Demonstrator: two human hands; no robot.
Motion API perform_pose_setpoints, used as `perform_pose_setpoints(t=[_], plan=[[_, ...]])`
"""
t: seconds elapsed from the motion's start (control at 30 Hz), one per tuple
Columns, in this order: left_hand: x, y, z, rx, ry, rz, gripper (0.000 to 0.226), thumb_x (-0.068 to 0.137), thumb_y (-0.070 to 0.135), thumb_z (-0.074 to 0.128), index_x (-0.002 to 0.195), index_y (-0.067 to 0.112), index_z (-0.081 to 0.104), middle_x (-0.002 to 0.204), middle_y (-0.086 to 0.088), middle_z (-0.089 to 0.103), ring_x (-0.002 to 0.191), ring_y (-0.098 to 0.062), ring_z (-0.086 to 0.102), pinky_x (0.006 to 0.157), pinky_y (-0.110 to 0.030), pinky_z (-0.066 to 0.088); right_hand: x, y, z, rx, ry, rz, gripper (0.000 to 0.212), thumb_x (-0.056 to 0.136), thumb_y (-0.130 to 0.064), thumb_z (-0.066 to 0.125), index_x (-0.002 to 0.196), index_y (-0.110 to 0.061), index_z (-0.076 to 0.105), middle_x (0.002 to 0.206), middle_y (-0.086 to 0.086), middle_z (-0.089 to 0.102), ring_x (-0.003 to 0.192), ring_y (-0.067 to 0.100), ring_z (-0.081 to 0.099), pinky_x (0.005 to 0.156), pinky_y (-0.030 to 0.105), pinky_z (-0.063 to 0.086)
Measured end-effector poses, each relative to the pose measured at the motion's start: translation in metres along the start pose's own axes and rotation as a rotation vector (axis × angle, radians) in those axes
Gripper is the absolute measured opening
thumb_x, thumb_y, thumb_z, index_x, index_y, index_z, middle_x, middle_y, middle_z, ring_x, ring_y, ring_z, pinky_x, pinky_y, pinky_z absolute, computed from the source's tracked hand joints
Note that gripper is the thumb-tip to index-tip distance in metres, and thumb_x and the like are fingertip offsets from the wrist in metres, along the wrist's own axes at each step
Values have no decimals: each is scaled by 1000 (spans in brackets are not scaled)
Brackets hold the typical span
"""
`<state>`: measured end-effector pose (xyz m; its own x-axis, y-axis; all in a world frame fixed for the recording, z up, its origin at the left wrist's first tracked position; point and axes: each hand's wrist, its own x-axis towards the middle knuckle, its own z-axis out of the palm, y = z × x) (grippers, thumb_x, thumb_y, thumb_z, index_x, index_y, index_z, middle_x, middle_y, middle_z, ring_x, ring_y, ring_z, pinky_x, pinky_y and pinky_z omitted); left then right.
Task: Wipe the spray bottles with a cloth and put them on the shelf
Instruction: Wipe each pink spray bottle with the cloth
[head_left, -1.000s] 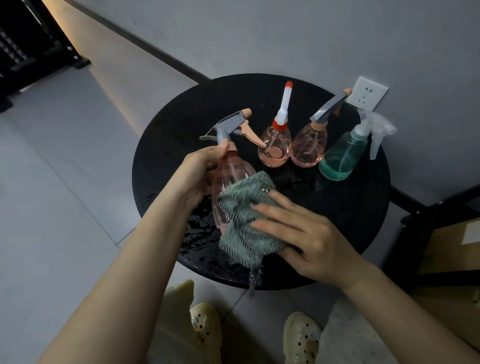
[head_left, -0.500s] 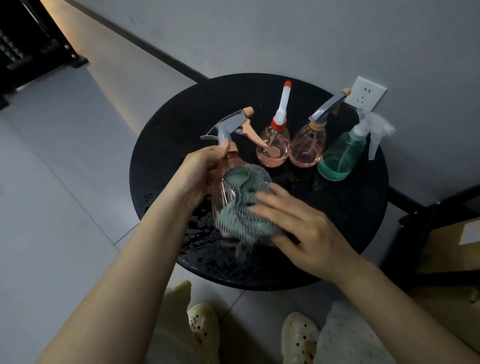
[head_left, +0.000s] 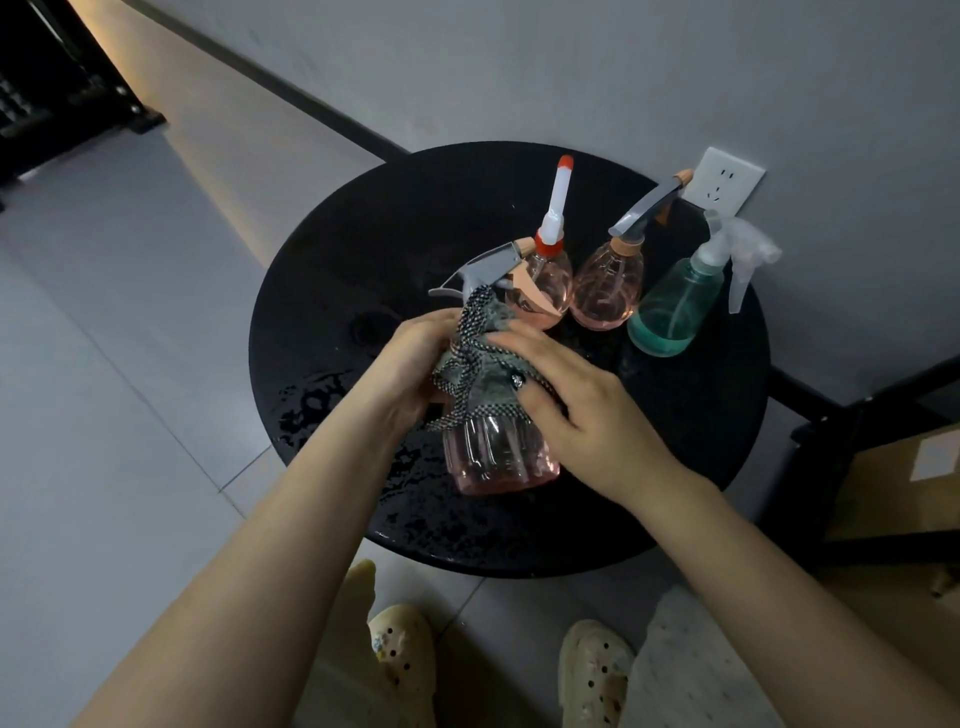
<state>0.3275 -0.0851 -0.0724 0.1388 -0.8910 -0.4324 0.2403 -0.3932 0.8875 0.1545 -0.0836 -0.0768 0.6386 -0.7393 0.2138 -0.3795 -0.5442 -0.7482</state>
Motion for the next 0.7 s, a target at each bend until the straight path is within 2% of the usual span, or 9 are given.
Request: perform_pose_setpoints(t=[0.07, 0.13, 0.2, 0.27, 0.3, 0.4, 0.5, 0.57, 0.7], plan=[[1, 2, -3, 6, 8, -12, 26, 84, 12, 53, 104, -1, 63, 96, -21, 61, 84, -31, 57, 74, -37, 48, -5, 0, 0, -106, -40, -86, 47, 91, -32, 40, 138, -25, 45, 144, -14, 33, 140, 8, 24, 112, 19, 21], [2, 4, -7, -6, 14, -25, 17, 81, 19, 59, 90, 6, 65, 87, -15, 63, 78, -28, 58, 74, -35, 47, -14, 1, -1, -291, -106, -280, 44, 90, -26, 46, 133, -20, 50, 144, -4, 41, 141, 23, 24, 113, 35, 26], [3, 5, -10, 6, 16, -4, 14, 87, 22, 59, 79, 12, 63, 70, -4, 63, 62, -16, 58, 59, -23, 48, -22, 1, -1, -447, -177, -460, 40, 88, -24, 52, 128, -16, 56, 139, 2, 49, 139, 30, 27, 113, 46, 26], [0, 7, -9, 49, 31, 14, 19, 88, 27, 59, 74, 15, 62, 53, 6, 59, 42, -5, 52, 41, -12, 38, -28, 1, 0, -534, -219, -553, 39, 87, -24, 53, 125, -17, 58, 137, 1, 52, 138, 30, 29, 114, 46, 22], [-1, 8, -9, 70, 33, 26, 20, 89, 28, 59, 73, 15, 61, 49, 8, 57, 37, -3, 49, 37, -10, 34, -29, 1, 0, -555, -226, -569, 40, 86, -24, 53, 125, -17, 58, 137, 0, 52, 138, 29, 30, 115, 45, 22], [-1, 6, -5, 99, 22, 46, 20, 87, 28, 61, 73, 14, 62, 55, 5, 60, 45, -7, 54, 44, -13, 41, -24, -2, 2, -533, -200, -504, 40, 88, -25, 51, 127, -18, 57, 137, 1, 52, 137, 28, 32, 112, 43, 28], [0, 2, -1, 66, -3, 42, 15, 85, 23, 64, 78, 9, 65, 68, -4, 64, 61, -15, 59, 58, -23, 50, -12, -7, 3, -408, -82, -275, 43, 89, -29, 44, 129, -18, 55, 138, 0, 50, 137, 23, 33, 103, 39, 40], [0, 1, 0, 78, 4, 38, 13, 85, 20, 64, 81, 8, 66, 73, -6, 65, 67, -16, 62, 64, -25, 52, -6, -11, 6, -291, -16, -158, 44, 89, -30, 42, 129, -18, 54, 139, -2, 48, 137, 18, 31, 100, 37, 42], [0, 4, -3, 43, -9, 24, 16, 86, 22, 63, 78, 9, 65, 68, -4, 64, 64, -16, 61, 61, -25, 51, -11, -6, 8, -268, -60, -215, 44, 89, -25, 45, 131, -16, 52, 141, 0, 46, 140, 24, 27, 105, 42, 39]])
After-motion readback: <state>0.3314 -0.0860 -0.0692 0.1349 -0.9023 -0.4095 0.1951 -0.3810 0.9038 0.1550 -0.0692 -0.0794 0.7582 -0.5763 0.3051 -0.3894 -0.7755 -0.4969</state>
